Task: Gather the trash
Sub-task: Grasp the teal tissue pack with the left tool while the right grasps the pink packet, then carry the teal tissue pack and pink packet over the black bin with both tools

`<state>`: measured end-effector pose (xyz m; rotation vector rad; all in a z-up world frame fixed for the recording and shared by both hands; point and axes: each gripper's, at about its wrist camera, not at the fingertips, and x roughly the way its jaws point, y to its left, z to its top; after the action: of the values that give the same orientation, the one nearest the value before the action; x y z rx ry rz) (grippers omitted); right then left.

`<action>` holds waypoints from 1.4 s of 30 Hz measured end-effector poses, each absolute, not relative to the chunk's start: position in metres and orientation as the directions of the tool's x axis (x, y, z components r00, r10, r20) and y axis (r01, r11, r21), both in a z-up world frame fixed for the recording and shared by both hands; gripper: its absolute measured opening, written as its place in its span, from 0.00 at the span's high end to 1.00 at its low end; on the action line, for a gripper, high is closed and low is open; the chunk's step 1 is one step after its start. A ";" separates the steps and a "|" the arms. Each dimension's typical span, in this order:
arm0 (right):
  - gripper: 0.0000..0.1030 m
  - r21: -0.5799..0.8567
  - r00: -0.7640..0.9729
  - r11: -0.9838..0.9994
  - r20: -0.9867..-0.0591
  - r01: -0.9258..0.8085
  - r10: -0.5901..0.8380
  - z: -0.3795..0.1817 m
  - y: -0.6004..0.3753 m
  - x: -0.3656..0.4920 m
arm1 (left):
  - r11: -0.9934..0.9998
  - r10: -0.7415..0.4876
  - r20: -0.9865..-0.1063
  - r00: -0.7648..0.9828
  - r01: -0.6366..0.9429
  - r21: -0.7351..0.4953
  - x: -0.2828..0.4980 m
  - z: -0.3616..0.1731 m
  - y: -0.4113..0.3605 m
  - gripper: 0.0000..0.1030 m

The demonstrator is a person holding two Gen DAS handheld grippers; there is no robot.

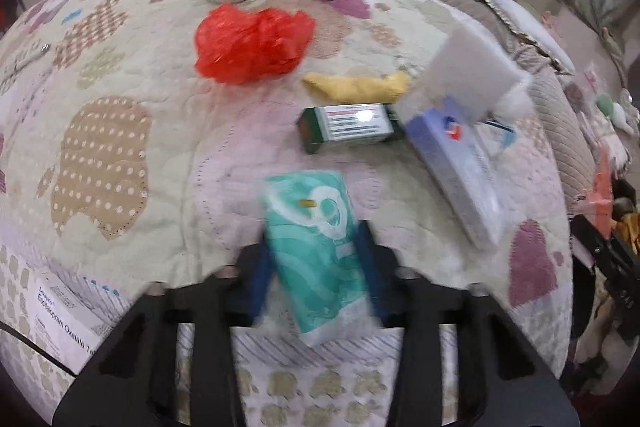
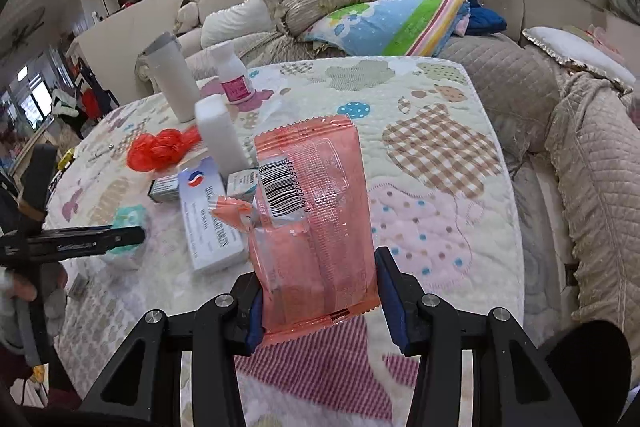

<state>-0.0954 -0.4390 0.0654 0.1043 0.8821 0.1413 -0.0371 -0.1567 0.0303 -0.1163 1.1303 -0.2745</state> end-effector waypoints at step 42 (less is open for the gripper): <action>0.55 0.155 0.682 0.981 -0.730 0.116 0.035 0.092 -0.503 -0.193 | 0.781 -0.499 -0.784 0.368 0.582 -0.224 -0.126 0.111 -0.340 0.79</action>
<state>-0.1932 -0.5030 0.0919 0.1948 0.8204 -0.0456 -0.1260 -0.3399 0.1111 0.0965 0.9703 -0.6957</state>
